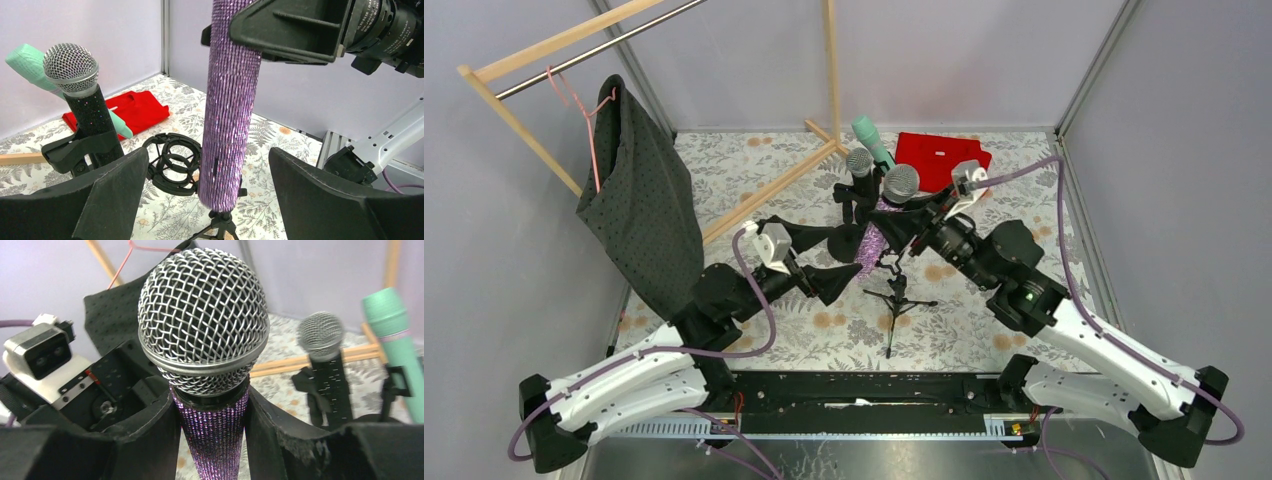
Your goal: Attach the microphones to the stand
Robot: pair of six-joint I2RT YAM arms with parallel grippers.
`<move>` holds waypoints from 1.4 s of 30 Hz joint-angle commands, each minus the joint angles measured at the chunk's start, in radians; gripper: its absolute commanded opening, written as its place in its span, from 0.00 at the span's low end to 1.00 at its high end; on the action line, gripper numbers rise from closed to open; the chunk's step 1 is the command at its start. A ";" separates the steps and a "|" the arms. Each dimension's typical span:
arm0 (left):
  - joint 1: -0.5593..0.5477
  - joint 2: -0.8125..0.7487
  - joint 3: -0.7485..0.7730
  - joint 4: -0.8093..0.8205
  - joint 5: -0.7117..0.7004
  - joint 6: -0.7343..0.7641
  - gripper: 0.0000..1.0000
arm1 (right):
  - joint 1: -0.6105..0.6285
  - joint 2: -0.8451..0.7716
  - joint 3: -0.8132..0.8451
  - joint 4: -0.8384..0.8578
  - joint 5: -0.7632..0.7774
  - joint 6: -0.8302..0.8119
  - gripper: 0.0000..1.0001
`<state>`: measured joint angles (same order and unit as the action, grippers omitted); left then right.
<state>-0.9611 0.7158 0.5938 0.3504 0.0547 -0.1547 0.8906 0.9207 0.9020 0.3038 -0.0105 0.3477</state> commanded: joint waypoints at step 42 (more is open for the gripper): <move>0.003 -0.028 -0.003 -0.076 -0.107 0.098 0.94 | 0.007 -0.077 -0.109 0.259 0.389 -0.210 0.00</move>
<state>-0.9611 0.6891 0.5797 0.2497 -0.0387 -0.0677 0.8906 0.8715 0.7765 0.4644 0.3977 0.1814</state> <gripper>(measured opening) 0.936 0.499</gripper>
